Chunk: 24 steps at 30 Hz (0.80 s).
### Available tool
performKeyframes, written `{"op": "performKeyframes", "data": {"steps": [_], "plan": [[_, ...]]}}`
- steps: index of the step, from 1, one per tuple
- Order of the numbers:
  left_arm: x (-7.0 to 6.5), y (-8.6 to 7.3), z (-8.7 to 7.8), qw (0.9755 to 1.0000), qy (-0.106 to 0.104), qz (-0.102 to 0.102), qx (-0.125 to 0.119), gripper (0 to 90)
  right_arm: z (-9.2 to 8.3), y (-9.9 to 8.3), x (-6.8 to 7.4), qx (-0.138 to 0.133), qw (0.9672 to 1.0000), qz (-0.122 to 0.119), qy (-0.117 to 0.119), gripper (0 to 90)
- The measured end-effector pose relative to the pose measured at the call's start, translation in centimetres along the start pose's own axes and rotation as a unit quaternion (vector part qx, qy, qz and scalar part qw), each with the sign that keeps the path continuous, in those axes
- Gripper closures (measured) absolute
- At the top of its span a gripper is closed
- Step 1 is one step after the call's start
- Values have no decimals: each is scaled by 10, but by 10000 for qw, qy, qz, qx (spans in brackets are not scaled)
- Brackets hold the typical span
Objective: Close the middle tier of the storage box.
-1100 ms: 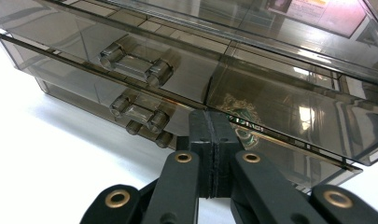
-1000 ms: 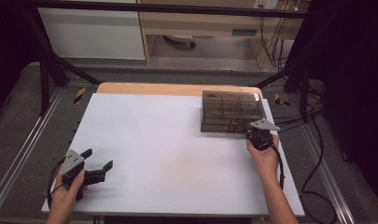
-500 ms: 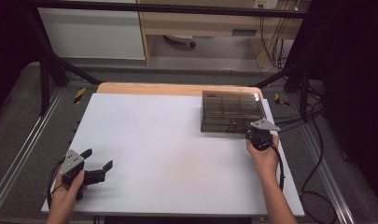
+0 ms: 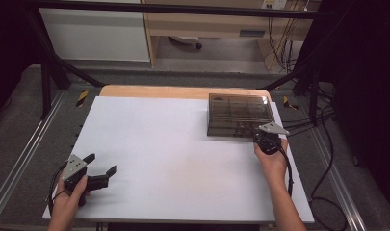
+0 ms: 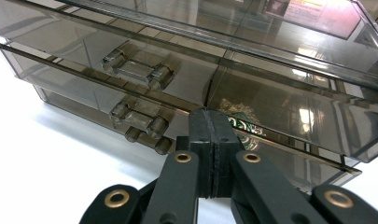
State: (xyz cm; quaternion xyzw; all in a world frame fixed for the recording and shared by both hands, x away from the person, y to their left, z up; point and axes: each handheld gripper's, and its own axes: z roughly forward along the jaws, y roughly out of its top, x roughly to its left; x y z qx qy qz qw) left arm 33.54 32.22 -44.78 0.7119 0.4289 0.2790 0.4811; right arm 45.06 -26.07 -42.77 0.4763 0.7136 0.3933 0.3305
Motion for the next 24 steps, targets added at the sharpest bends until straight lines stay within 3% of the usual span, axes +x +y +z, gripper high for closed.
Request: {"op": "performKeyframes", "data": {"steps": [24], "plan": [[0,0,1,10000,-11,36,35,48,10,4,-1,54,10000,15,47,900]]}}
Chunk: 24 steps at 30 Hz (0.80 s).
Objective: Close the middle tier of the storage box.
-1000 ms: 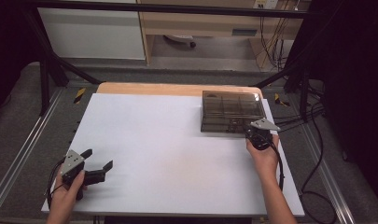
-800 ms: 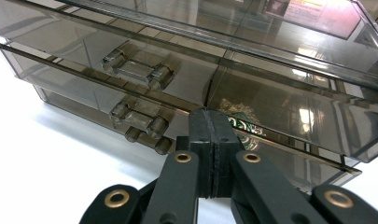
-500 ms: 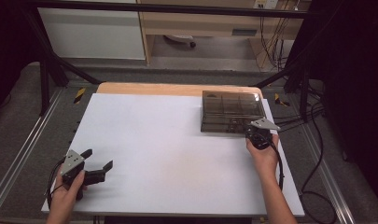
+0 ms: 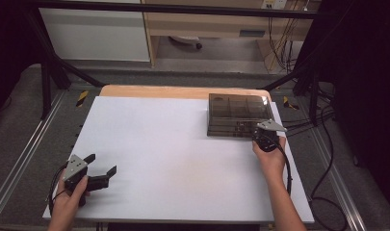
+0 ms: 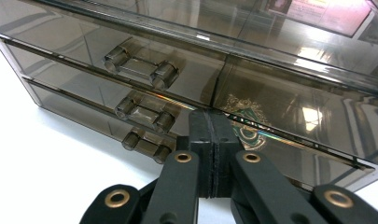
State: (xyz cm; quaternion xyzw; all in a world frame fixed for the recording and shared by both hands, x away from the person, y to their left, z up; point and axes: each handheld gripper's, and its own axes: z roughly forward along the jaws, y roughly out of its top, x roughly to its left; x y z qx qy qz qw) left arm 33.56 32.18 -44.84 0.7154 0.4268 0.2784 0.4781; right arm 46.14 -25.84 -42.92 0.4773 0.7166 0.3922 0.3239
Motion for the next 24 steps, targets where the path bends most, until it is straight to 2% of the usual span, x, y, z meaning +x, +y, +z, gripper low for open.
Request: {"op": "performKeyframes", "data": {"steps": [8,24], "plan": [[-1,0,1,10000,-4,-14,1,48,0,0,1,3,10000,22,-15,900],[0,0,1,10000,-7,-3,26,49,0,0,8,-9,9999,-18,106,896]]}}
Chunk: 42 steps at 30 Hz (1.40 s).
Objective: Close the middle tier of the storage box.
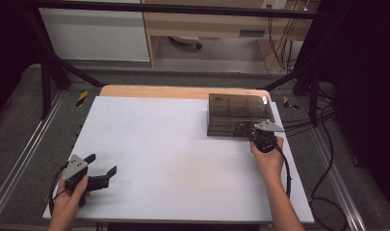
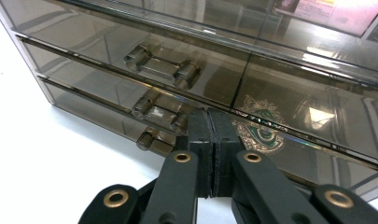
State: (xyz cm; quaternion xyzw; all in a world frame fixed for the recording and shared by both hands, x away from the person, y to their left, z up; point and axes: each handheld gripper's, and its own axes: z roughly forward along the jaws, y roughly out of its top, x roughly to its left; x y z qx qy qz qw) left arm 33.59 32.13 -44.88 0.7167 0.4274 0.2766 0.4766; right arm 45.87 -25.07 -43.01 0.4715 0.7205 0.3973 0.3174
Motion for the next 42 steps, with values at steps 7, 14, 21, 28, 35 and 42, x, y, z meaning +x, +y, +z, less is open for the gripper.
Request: {"op": "performKeyframes", "data": {"steps": [7,14,21,28,35,42], "plan": [[-1,0,1,10000,1,9,16,48,-3,2,3,-87,10000,2,42,894],[-1,0,1,10000,5,11,23,48,-8,4,5,-165,9998,8,80,893],[-1,-1,1,10000,3,3,16,49,-10,4,8,-235,9996,46,141,892],[-1,-1,2,10000,-3,14,44,49,-14,5,9,-330,9993,47,150,892],[-1,-1,2,10000,5,25,54,48,-23,1,10,-463,9987,108,158,892],[1,-2,1,10000,30,-67,42,50,-31,-10,15,-578,9981,116,177,891]]}}
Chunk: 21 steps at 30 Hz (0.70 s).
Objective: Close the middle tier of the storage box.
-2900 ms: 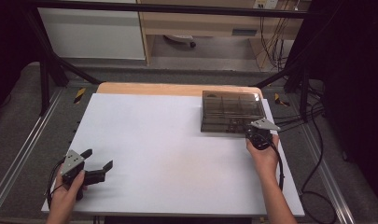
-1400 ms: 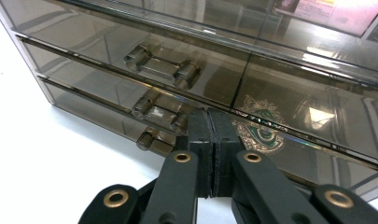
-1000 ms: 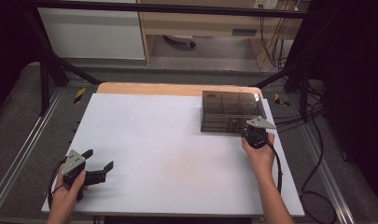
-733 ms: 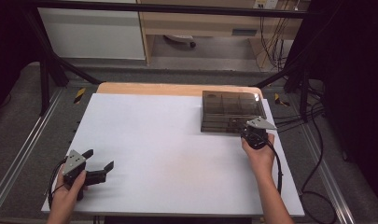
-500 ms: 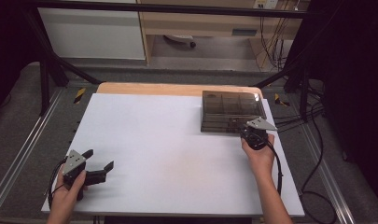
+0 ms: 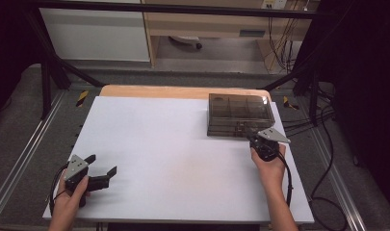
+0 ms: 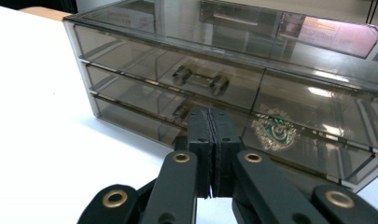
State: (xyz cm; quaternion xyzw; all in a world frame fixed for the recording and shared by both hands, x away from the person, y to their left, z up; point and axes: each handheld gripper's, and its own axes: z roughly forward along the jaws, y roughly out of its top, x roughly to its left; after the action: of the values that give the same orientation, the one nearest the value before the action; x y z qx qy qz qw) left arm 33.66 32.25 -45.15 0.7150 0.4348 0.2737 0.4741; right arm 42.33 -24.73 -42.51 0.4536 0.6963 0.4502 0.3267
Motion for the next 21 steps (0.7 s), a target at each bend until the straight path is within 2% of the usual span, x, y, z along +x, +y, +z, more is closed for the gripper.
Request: {"op": "performKeyframes", "data": {"steps": [7,13,21], "plan": [[-1,0,0,10000,20,16,-18,51,-9,1,8,-91,9999,-8,75,877],[0,0,-2,9999,-27,-43,-105,51,-21,5,9,-201,9997,18,118,862],[-3,1,-3,9997,4,-7,-228,48,-29,9,10,-314,9992,79,246,781]]}}
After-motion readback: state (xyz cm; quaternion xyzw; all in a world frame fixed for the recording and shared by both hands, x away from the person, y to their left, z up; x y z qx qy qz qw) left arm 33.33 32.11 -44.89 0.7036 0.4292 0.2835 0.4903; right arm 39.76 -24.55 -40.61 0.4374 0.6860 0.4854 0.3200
